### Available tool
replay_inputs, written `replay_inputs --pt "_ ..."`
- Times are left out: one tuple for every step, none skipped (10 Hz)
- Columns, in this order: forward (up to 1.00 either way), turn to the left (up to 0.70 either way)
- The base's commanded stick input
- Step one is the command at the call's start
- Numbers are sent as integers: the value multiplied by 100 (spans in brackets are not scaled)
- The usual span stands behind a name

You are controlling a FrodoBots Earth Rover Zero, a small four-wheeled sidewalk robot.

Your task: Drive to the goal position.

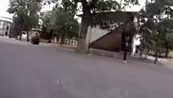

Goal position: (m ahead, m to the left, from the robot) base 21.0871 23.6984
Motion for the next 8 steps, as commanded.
replay_inputs --pt "70 4" --pt "70 4" --pt "70 4" --pt "70 4" --pt "70 4" --pt "70 4" --pt "70 4" --pt "70 4"
